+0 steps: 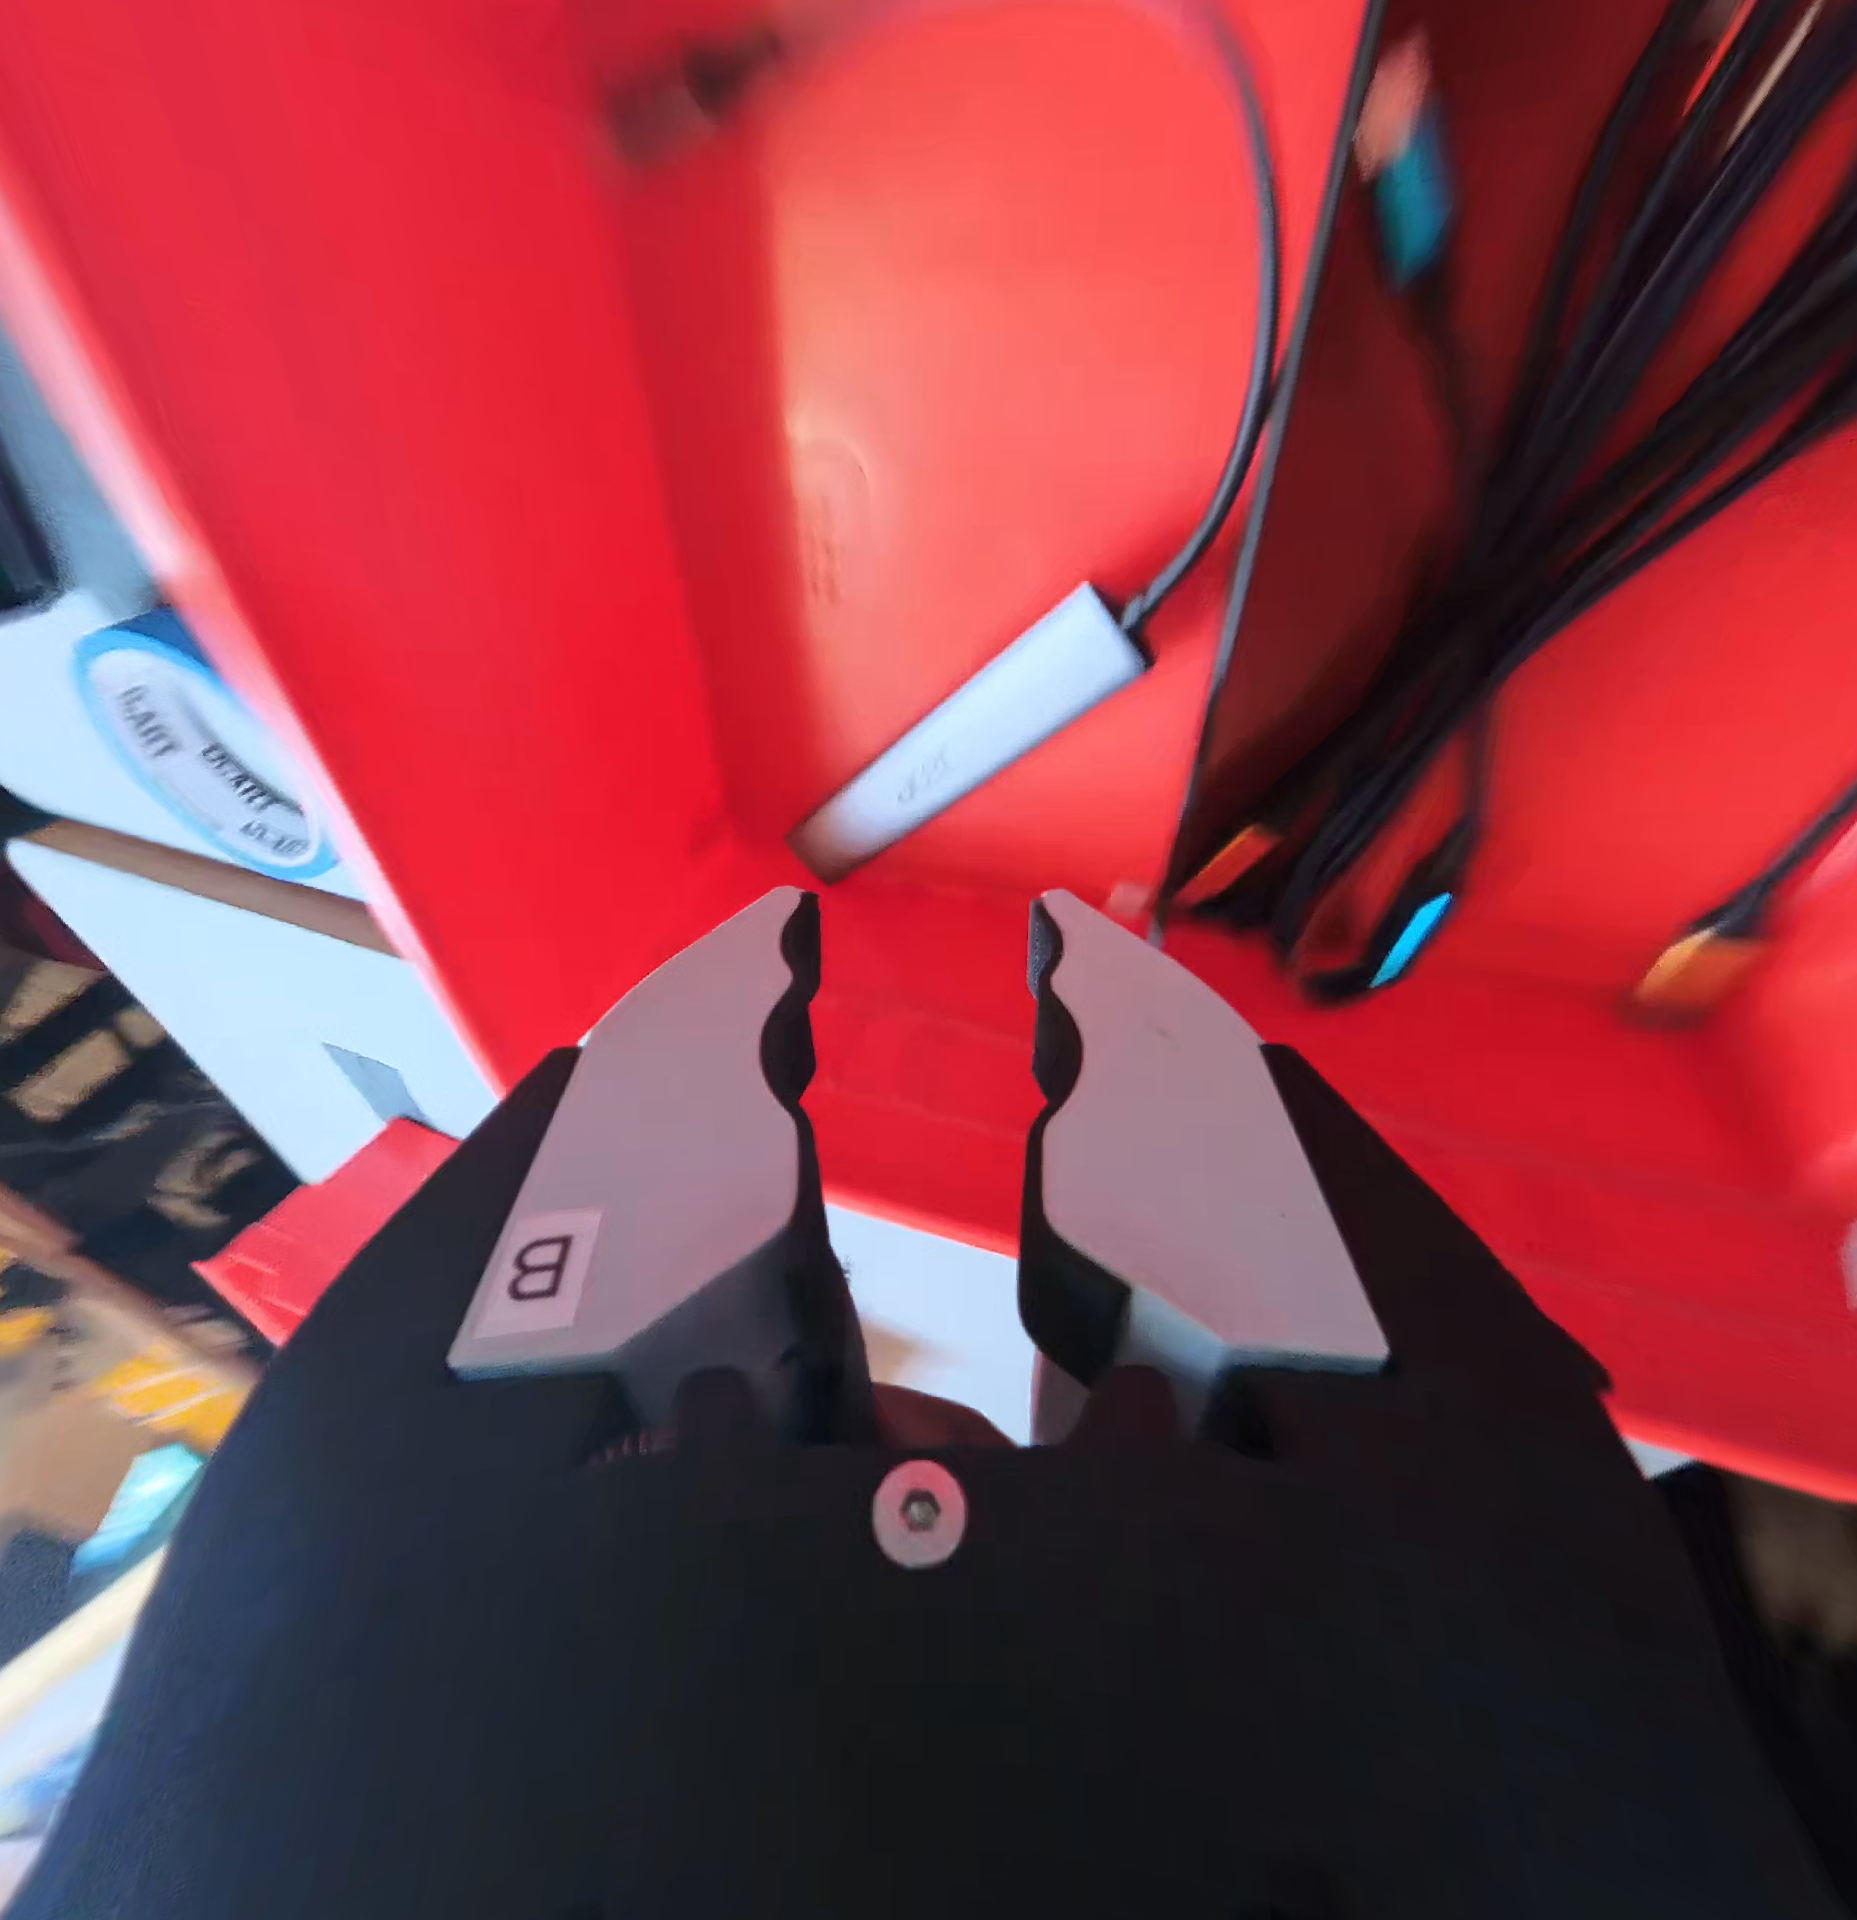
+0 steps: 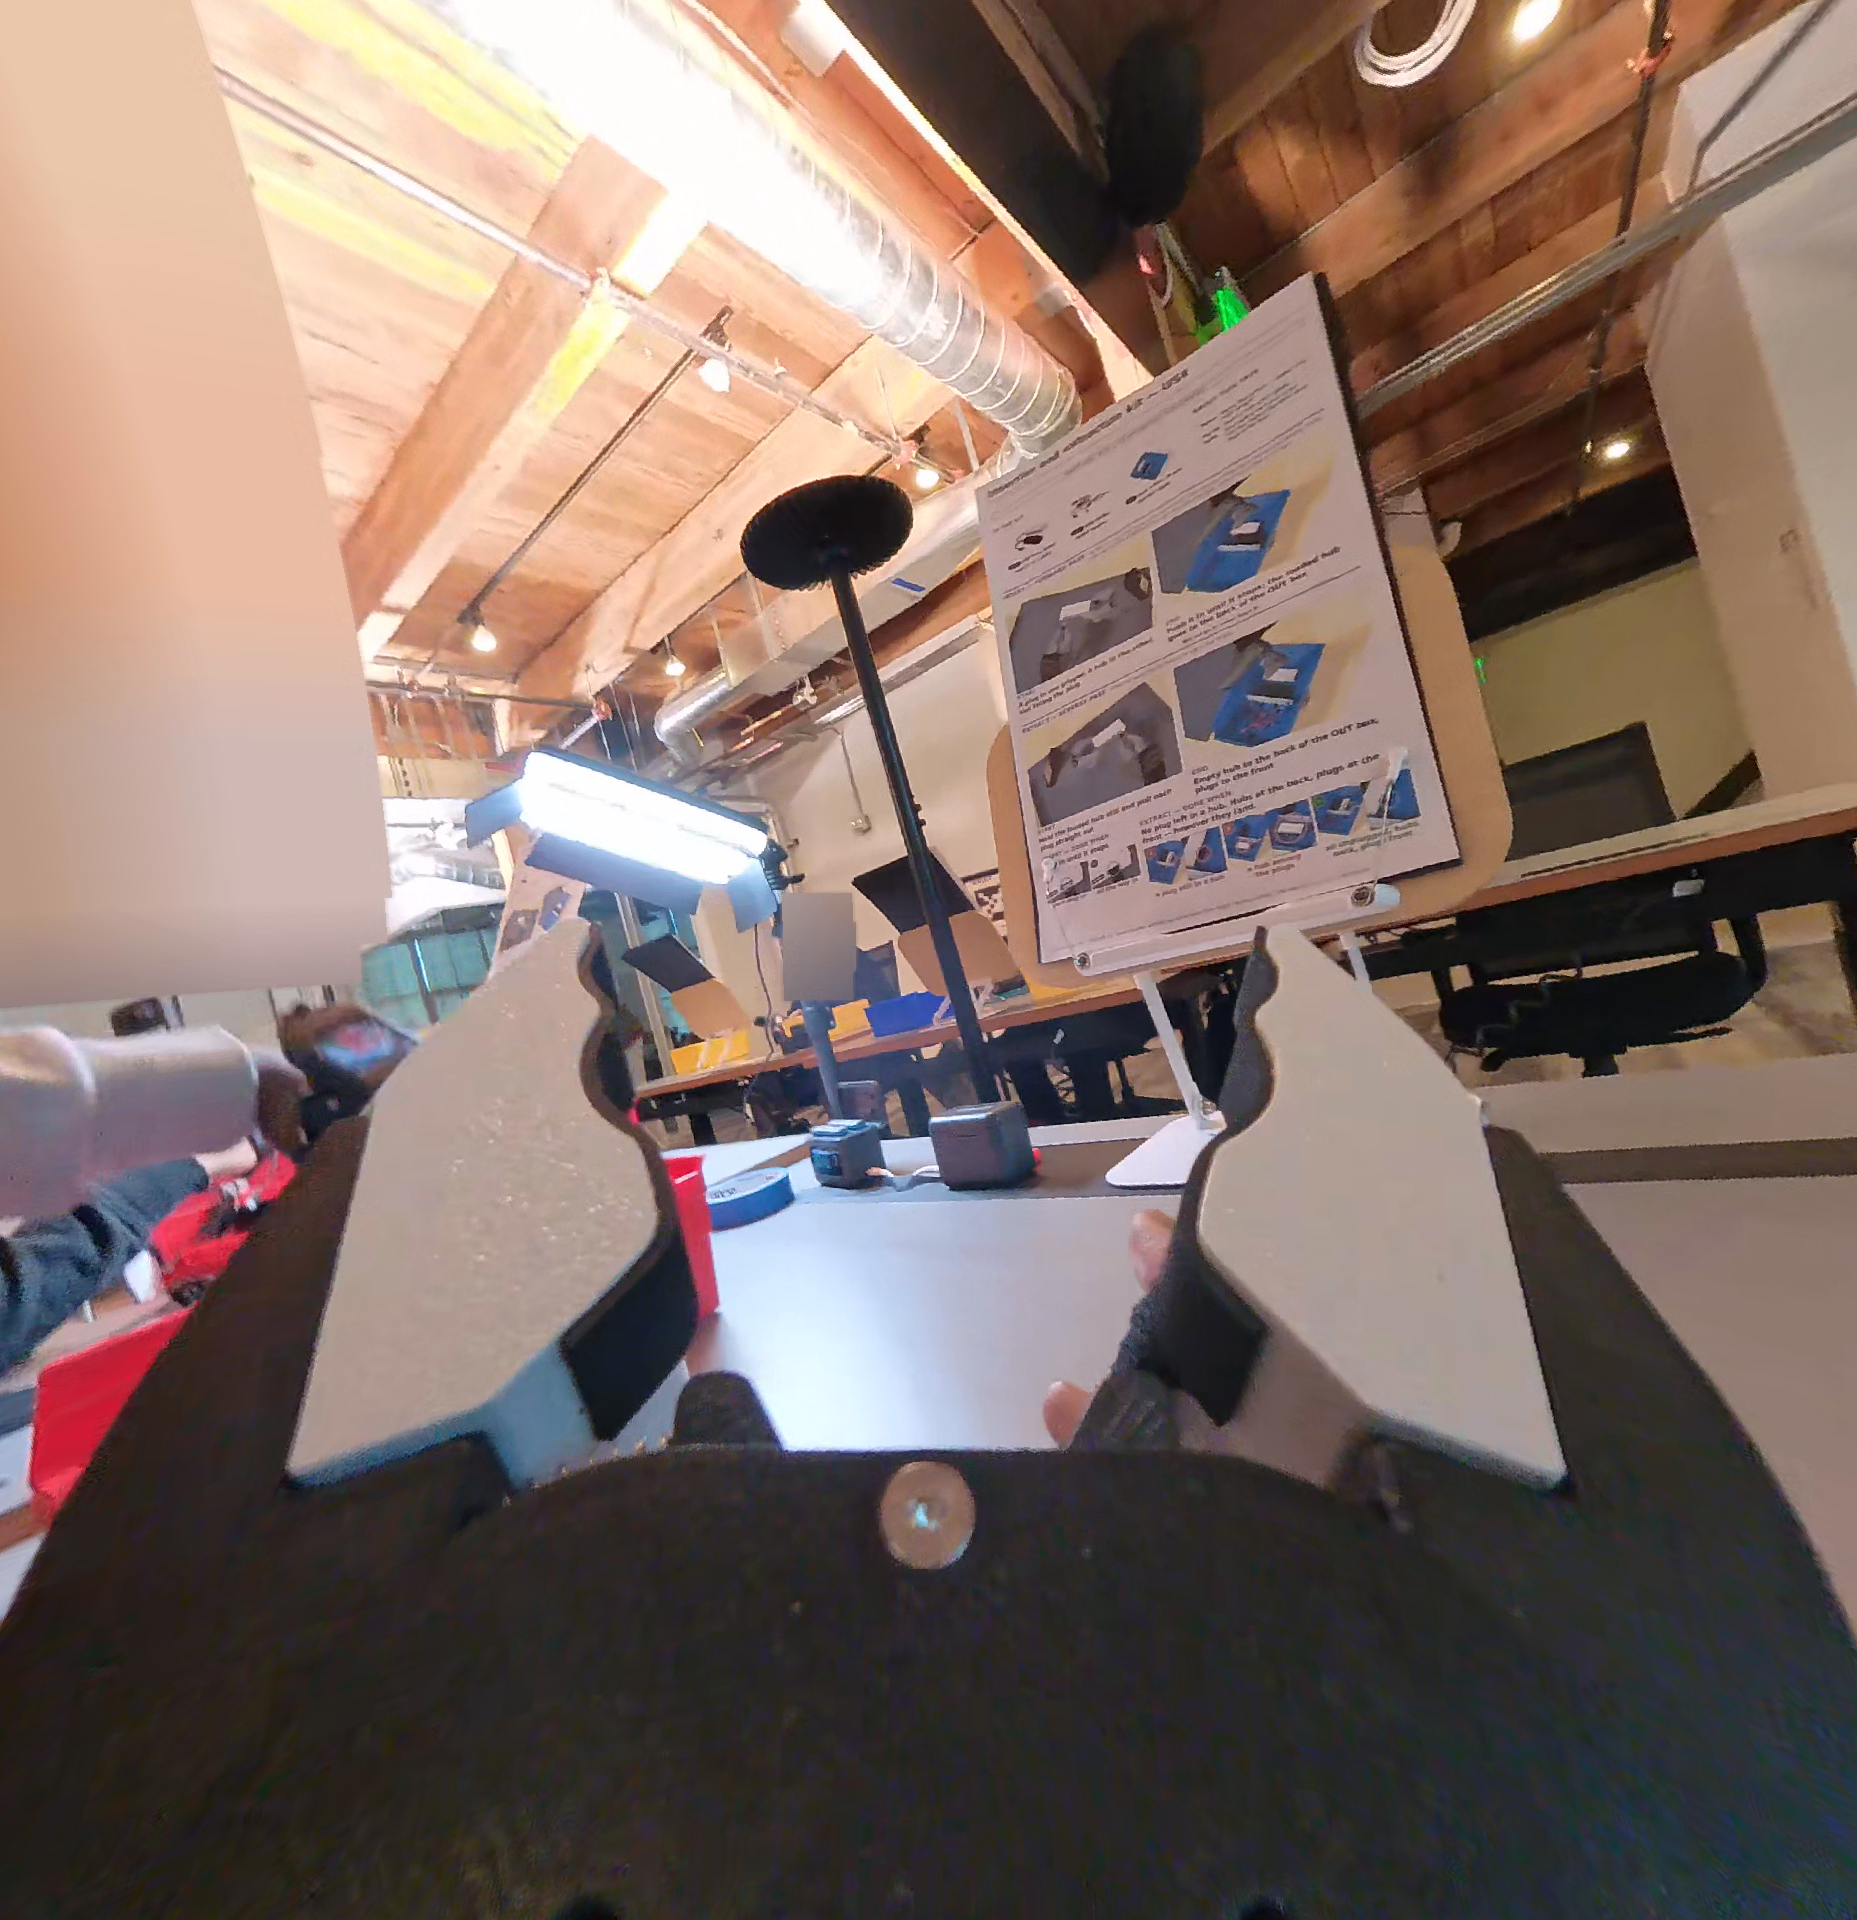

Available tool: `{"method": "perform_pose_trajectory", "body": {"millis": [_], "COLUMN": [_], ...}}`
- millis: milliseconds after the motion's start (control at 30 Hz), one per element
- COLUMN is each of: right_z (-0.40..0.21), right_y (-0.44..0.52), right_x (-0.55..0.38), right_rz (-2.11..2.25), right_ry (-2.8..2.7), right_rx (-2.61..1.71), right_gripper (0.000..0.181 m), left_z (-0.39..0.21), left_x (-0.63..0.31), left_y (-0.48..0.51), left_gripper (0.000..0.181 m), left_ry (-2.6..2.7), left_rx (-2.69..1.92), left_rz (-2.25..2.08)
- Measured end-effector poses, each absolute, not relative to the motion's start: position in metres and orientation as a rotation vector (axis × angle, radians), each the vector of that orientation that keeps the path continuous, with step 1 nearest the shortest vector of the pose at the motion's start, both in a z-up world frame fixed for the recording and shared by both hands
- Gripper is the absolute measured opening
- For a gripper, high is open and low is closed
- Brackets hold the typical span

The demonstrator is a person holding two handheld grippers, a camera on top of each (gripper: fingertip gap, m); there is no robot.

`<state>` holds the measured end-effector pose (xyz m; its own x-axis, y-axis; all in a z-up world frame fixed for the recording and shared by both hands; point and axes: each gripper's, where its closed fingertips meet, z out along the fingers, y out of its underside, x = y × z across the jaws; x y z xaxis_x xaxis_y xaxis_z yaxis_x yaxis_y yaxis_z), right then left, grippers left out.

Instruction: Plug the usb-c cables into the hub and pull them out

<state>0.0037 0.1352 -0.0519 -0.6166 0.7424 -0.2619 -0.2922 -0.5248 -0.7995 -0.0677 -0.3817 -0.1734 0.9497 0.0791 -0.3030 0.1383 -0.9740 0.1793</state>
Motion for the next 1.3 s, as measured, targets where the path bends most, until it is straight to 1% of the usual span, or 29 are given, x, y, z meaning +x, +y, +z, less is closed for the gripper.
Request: {"method": "perform_pose_trajectory", "body": {"millis": [67, 233, 400, 500, 600, 700, 900, 1067, 1300], "right_z": [-0.052, -0.051, -0.051, -0.051, -0.051, -0.051, -0.052, -0.054, -0.053], "right_y": [0.143, 0.159, 0.158, 0.153, 0.154, 0.158, 0.159, 0.162, 0.161], "right_x": [0.001, -0.003, -0.002, -0.001, -0.001, -0.002, -0.003, -0.005, -0.003], "right_rz": [2.199, 2.310, 2.264, 2.222, 2.226, 2.236, 2.231, 2.256, 2.258], "right_ry": [-0.933, -0.815, -0.834, -0.870, -0.865, -0.845, -0.848, -0.833, -0.828], "right_rx": [-0.844, -0.937, -0.909, -0.879, -0.887, -0.908, -0.912, -0.944, -0.933], "right_gripper": [0.111, 0.107, 0.103, 0.101, 0.100, 0.097, 0.094, 0.091, 0.090], "left_z": [-0.187, -0.213, -0.230, -0.233, -0.240, -0.247, -0.247, -0.214, -0.121], "left_x": [-0.075, -0.087, -0.094, -0.099, -0.095, -0.089, -0.089, -0.089, -0.068], "left_y": [-0.395, -0.403, -0.404, -0.400, -0.401, -0.403, -0.404, -0.406, -0.413], "left_gripper": [0.038, 0.038, 0.035, 0.036, 0.031, 0.034, 0.031, 0.028, 0.025], "left_ry": [0.069, 0.021, -0.105, -0.185, -0.195, -0.222, -0.298, -0.265, -0.158], "left_rx": [2.838, 2.801, 2.747, 2.747, 2.760, 2.757, 2.651, 2.628, 2.548], "left_rz": [-0.410, -0.348, -0.355, -0.380, -0.316, -0.197, -0.126, -0.197, -0.292]}}
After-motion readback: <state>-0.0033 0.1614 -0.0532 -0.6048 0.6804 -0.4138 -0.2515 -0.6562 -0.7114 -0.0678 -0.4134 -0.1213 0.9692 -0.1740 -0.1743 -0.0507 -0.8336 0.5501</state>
